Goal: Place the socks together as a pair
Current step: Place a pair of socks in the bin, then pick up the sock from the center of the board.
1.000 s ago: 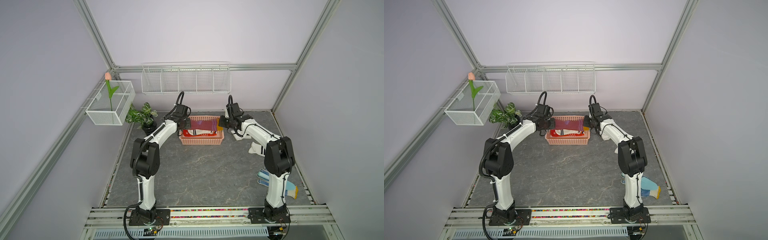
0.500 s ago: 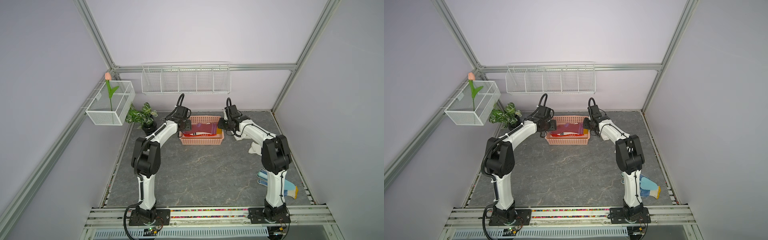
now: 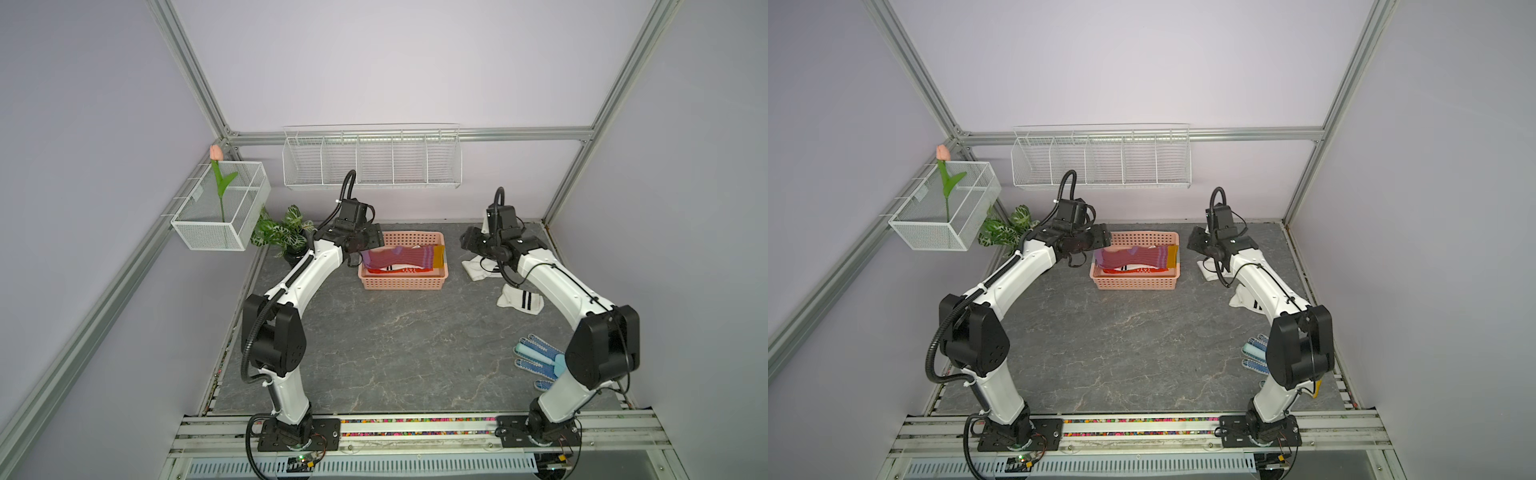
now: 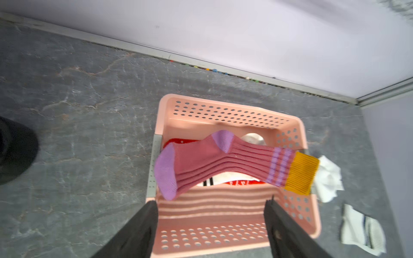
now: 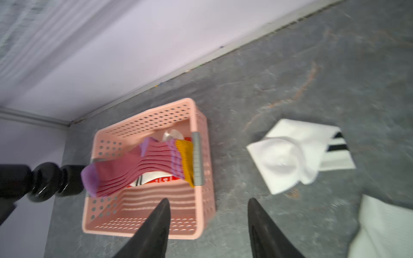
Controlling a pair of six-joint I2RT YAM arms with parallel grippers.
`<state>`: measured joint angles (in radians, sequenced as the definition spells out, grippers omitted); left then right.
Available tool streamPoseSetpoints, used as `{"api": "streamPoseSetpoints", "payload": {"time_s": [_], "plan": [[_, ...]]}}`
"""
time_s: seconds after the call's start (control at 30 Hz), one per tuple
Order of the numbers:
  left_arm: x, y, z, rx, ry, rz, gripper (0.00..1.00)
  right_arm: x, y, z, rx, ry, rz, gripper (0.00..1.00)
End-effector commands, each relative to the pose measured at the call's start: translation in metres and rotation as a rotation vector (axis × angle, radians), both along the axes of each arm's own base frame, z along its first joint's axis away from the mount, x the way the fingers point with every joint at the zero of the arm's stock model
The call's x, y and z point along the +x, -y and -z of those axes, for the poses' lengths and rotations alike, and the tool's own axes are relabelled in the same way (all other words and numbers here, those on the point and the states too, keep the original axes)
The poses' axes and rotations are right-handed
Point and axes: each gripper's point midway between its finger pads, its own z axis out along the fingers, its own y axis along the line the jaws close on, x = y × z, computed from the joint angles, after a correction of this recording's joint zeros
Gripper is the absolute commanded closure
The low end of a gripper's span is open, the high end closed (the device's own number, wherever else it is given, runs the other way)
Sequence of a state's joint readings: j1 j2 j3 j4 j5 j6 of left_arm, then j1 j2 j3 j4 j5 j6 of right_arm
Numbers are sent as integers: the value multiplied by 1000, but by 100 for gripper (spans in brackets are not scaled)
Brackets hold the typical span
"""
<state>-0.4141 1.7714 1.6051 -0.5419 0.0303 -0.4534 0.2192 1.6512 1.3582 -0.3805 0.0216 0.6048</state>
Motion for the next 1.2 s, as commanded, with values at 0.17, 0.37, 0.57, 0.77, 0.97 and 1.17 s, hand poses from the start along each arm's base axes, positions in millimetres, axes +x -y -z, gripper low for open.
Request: {"api": "streamPoseSetpoints", "payload": {"time_s": [0.17,0.37,0.57,0.77,0.97,1.17], "plan": [[-52,3,23,-178,-98,20,27,-8,61,78,159,-143,187,43],[-84,-9,39,-226,-118,-13,27,12,41,105,266,-169,172,44],[-102,-14,50,-250,-147,-26,27,20,23,123,315,-188,179,45],[-106,-17,57,-243,-162,-32,27,20,18,131,324,-190,199,47],[-108,-17,60,-241,-169,-35,27,25,15,139,338,-193,220,48],[-108,-19,61,-232,-168,-39,27,22,13,146,320,-207,240,49]]}}
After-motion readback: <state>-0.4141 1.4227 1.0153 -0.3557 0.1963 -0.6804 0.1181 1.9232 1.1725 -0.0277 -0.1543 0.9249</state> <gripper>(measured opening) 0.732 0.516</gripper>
